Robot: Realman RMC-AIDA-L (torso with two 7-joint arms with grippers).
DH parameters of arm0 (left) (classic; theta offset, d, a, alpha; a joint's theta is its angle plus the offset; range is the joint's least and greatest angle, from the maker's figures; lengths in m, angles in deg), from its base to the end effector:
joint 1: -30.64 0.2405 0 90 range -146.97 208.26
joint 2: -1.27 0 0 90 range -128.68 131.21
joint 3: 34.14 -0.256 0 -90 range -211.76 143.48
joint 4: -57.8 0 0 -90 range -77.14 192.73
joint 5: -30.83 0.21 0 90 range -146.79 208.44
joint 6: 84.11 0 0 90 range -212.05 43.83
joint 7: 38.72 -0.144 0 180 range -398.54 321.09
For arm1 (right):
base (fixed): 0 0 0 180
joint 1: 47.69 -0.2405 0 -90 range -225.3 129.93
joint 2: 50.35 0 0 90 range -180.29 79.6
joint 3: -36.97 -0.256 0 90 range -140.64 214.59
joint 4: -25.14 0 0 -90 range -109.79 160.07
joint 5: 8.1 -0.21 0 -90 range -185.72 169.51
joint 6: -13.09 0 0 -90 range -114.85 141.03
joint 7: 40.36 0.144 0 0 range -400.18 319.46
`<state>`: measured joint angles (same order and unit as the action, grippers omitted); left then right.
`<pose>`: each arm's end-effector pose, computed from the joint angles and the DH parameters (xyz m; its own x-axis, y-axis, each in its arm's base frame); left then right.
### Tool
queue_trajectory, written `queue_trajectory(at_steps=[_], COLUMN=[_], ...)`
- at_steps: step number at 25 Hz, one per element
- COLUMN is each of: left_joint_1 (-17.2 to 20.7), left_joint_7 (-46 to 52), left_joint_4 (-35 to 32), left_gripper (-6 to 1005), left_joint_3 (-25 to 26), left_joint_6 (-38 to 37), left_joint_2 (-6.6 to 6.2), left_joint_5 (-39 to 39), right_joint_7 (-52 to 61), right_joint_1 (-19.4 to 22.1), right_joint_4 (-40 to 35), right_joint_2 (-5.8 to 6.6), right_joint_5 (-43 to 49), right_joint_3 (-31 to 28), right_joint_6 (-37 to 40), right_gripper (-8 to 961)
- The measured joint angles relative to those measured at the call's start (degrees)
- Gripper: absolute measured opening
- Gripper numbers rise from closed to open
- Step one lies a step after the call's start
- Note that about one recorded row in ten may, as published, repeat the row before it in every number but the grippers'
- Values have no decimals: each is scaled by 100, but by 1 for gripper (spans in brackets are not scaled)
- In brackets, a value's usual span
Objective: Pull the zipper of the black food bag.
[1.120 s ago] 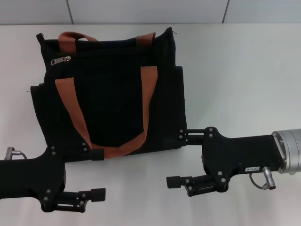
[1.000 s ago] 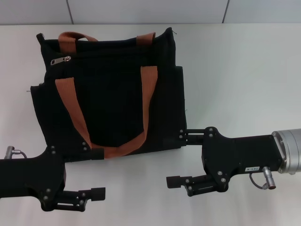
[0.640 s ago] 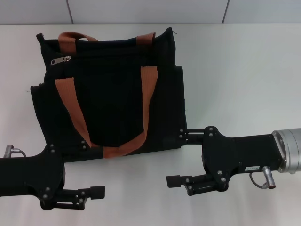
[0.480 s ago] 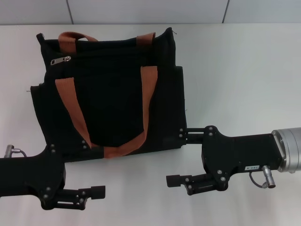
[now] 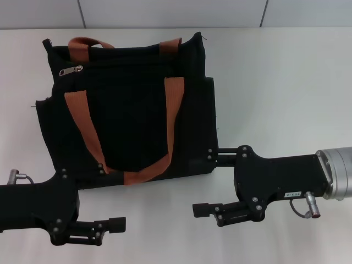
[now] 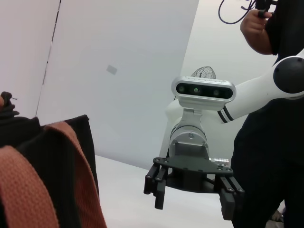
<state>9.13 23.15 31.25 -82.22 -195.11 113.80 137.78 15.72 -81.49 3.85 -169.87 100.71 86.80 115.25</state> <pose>-0.2900 0.2352 0.0151 0.7509 0.2540 0.6096 0.2468 -0.9641 0.0978 0.2249 0.2751 -0.0520 0.7803 -0.1223 -0.6133 -0.0725 -0.9918 0.1055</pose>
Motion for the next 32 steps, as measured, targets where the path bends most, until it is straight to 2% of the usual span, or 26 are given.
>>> queue_trajectory(at_steps=[12, 15, 16, 19, 20, 24, 26, 28, 31, 32], left_joint_1=[-5, -41, -74, -97, -90, 8, 29, 38, 38, 66], left_joint_7=[0, -40, -106, -203, -277, -484, -499, -471, -471, -437], left_joint_4=[-8, -10, -10, 12, 17, 0, 8, 43, 43, 51], left_gripper=[754, 749, 747, 741, 739, 732, 728, 725, 719, 717], left_joint_3=[16, 217, 391, 469, 574, 856, 995, 1284, 1284, 1415], left_joint_6=[-65, -244, -305, -298, -298, -311, -285, -145, -145, 200], left_joint_2=[7, 35, 108, 179, 247, 343, 331, 224, 224, 36], left_joint_5=[-23, -79, -319, -711, -1001, -1816, -2088, -2271, -2271, -2240], right_joint_7=[0, 0, 0, 0, 0, -21, -52, -59, -61, -62], right_joint_1=[-26, -29, -28, -14, -6, 27, 32, 32, 32, 34], right_joint_4=[6, 17, 22, 33, 35, 38, 37, 38, 38, 35], right_joint_2=[-1, -1, -1, -1, -1, -1, -1, -1, 0, 2], right_joint_5=[0, 0, 0, 0, 0, 0, 0, -1, -6, -7], right_joint_3=[-19, -34, -34, -35, -36, -53, -54, -54, -53, -53], right_joint_6=[-1, -1, -3, -5, -8, -14, -1, 19, 29, 29], right_gripper=[762, 762, 762, 761, 761, 762, 762, 762, 762, 762])
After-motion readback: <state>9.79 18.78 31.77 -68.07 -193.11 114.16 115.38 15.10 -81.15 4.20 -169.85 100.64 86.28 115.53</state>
